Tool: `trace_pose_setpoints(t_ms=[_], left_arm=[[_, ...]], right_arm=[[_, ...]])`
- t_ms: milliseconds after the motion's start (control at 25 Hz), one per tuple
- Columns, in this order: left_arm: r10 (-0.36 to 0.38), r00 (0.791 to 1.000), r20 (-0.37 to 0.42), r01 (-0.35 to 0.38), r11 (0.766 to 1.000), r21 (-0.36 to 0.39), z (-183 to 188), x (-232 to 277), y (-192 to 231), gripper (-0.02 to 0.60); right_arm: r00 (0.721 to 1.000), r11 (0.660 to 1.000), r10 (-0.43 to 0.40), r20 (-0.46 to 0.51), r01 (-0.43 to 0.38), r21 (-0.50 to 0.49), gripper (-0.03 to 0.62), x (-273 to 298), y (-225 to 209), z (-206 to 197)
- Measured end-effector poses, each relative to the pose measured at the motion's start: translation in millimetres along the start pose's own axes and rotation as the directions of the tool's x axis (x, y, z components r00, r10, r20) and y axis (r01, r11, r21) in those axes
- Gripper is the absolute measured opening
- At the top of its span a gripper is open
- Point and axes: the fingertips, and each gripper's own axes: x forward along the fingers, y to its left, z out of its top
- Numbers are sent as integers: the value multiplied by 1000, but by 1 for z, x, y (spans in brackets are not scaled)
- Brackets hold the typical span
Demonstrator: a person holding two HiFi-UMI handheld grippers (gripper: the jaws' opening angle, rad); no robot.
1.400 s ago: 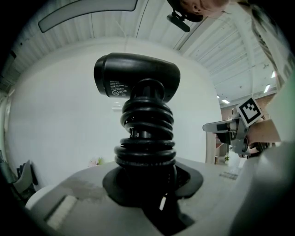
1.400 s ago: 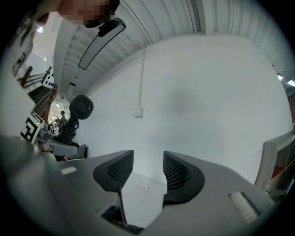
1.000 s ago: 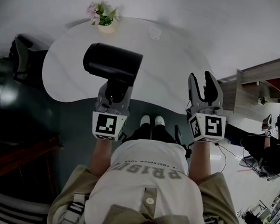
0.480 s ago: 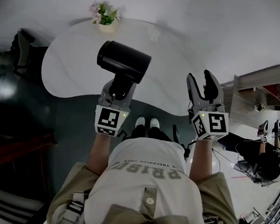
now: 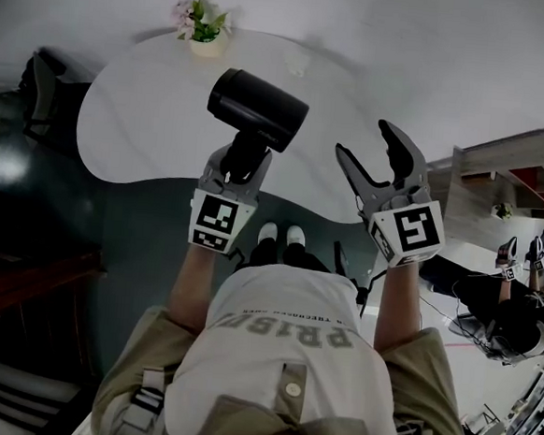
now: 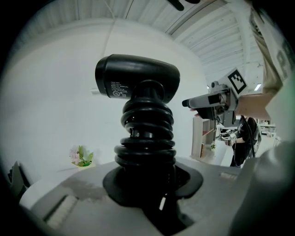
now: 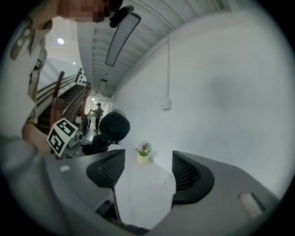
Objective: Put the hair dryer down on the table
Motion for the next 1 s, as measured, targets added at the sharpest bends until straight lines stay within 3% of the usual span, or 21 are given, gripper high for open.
trace_pose_setpoints(t_ms=[160, 440, 840, 1000], left_arm=[[-43, 998, -35, 43, 999, 5, -9, 8, -7, 130], [-96, 994, -55, 97, 995, 11, -16, 17, -12, 130], [-159, 980, -118, 164, 986, 28, -31, 33, -23, 130], [-184, 970, -159, 192, 981, 38, -41, 38, -26, 130]], right_arm=[[996, 993, 64, -69, -70, -93, 342, 13, 12, -3], [966, 965, 171, -192, -204, -167, 371, 30, 44, -11], [932, 916, 222, -288, -300, -266, 394, 50, 56, -23], [923, 906, 205, -326, -305, -294, 394, 57, 58, -34]])
